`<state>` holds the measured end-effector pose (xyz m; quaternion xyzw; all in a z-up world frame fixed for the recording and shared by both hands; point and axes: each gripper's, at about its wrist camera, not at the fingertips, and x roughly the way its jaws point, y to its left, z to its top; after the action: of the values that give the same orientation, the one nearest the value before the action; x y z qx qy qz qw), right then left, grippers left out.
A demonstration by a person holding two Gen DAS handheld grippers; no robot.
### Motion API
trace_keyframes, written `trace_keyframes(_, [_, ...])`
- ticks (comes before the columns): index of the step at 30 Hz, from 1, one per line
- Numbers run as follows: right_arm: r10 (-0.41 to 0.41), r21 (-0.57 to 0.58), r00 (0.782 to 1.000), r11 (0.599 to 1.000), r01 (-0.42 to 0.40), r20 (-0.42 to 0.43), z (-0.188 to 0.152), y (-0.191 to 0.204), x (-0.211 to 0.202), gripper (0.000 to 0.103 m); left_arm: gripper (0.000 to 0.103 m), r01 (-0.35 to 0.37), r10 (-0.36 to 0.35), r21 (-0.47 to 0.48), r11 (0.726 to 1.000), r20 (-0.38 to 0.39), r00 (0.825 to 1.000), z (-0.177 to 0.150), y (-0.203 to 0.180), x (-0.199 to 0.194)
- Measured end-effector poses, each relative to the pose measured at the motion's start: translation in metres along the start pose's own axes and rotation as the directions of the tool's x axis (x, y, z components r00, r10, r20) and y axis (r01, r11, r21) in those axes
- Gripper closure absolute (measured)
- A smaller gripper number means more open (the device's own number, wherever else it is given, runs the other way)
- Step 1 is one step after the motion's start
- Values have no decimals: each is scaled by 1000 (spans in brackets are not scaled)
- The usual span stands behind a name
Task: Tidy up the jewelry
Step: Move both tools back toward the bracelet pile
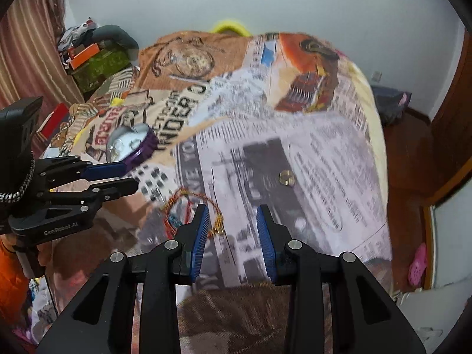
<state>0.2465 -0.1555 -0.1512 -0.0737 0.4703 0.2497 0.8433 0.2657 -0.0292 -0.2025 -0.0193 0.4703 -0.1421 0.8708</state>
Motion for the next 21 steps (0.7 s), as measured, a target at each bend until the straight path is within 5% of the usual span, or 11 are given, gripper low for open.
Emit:
trace_keyframes(9, [68, 9, 996, 998, -67, -65, -14, -1, 32, 73, 71, 26, -26, 3, 1000, -37, 999, 4, -6, 20])
trace_keyframes(14, [84, 28, 994, 996, -83, -66, -15, -4, 41, 73, 95, 29, -30, -7, 1000, -42, 999, 1, -4, 24])
trace_keyframes(21, [90, 35, 996, 995, -89, -16, -15, -5, 21, 73, 95, 23, -23, -12, 1000, -19, 1000, -2, -4, 18])
